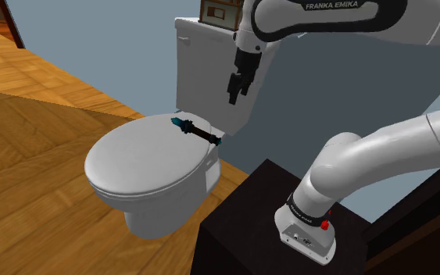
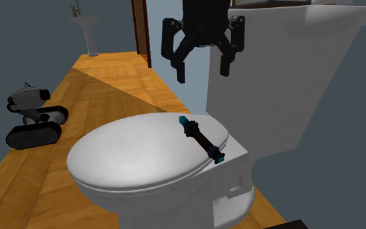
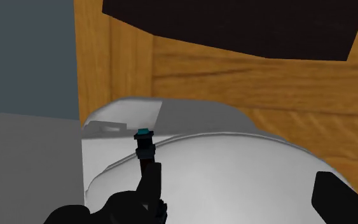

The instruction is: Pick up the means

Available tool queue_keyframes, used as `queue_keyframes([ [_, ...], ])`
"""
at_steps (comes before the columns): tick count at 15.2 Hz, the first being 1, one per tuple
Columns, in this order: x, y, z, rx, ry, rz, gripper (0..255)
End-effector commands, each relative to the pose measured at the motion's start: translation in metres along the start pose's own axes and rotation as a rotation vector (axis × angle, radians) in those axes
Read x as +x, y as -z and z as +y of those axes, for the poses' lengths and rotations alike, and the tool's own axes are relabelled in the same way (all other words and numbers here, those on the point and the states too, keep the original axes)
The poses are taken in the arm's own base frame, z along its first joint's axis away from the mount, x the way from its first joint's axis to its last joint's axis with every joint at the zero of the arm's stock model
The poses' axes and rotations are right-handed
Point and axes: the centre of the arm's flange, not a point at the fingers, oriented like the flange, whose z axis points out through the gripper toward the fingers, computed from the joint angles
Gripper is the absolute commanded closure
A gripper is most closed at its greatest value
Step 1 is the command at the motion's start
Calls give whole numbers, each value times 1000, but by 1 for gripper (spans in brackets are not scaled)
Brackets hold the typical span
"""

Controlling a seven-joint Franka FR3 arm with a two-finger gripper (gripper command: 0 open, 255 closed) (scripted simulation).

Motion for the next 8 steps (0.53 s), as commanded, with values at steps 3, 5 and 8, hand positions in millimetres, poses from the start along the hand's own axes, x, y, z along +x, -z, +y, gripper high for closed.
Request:
queue_keyframes([
  [3, 27, -42, 20, 3, 17, 12, 0],
  [5, 42, -61, 29, 4, 26, 17, 0],
  [8, 65, -91, 41, 7, 38, 25, 0],
])
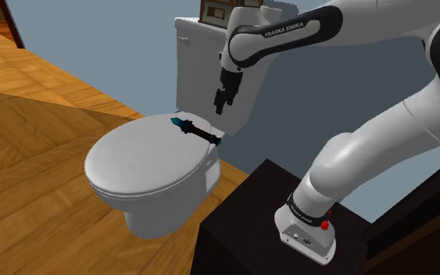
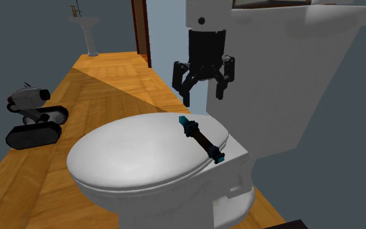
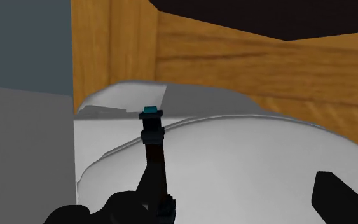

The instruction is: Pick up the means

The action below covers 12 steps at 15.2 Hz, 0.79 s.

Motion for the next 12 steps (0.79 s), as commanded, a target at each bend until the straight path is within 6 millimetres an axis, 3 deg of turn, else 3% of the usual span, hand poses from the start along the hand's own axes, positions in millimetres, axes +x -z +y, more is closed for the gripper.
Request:
queue_keyframes([
  [1, 15, -18, 10, 1, 9, 7, 0],
  [12, 98, -126, 56, 10, 55, 34, 0],
])
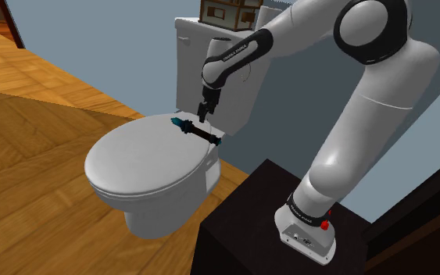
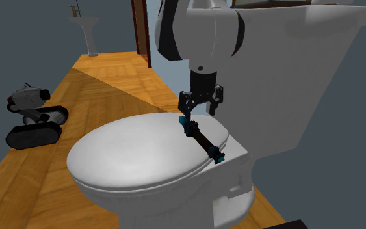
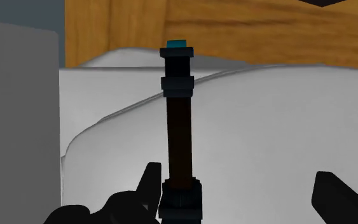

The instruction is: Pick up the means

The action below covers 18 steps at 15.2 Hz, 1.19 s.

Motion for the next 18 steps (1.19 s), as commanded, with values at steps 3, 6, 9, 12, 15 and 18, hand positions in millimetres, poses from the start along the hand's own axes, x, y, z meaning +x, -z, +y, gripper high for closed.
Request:
queue_keyframes([
  [3, 29, -43, 19, 2, 17, 11, 0],
  [6, 51, -73, 32, 5, 30, 18, 0],
  [9, 66, -97, 40, 6, 38, 23, 0],
  [12, 65, -113, 40, 6, 38, 23, 0],
  [15, 64, -129, 40, 6, 38, 23, 0],
  [18, 64, -132, 39, 6, 38, 23, 0],
])
